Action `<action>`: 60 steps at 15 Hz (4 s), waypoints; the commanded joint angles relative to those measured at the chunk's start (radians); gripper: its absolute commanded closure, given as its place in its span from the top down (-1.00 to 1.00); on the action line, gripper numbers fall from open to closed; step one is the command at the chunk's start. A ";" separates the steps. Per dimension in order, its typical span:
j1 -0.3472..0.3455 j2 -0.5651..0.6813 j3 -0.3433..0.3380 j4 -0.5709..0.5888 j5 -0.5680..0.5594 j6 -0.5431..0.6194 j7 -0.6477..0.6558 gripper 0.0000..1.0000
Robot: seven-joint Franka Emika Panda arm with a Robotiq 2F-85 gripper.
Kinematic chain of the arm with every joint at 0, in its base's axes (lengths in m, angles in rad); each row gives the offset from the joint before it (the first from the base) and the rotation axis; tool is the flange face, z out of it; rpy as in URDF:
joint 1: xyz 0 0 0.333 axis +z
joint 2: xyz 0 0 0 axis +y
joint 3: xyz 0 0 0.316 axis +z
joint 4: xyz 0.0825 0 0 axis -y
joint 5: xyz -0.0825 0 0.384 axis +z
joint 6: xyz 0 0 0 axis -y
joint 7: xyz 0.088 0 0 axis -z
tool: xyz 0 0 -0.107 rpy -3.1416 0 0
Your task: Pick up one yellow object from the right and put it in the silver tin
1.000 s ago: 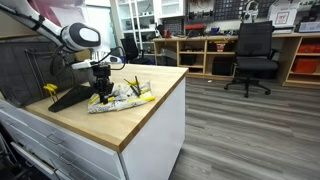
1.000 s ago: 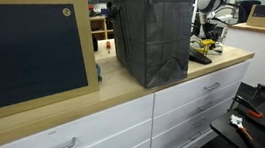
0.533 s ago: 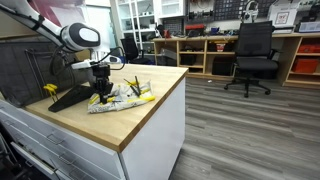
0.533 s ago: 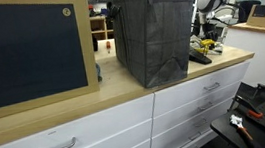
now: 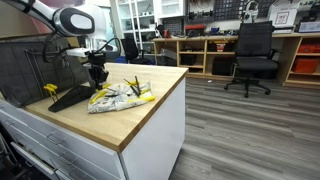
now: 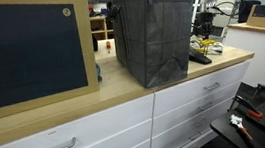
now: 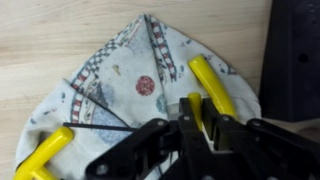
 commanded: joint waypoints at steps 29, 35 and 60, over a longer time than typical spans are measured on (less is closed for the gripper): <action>-0.086 -0.027 0.059 0.339 0.862 -0.388 -0.347 -0.92; -0.100 0.081 0.065 0.443 0.926 -0.515 -0.389 -0.92; -0.171 0.341 0.133 0.602 0.992 -0.634 -0.425 -0.92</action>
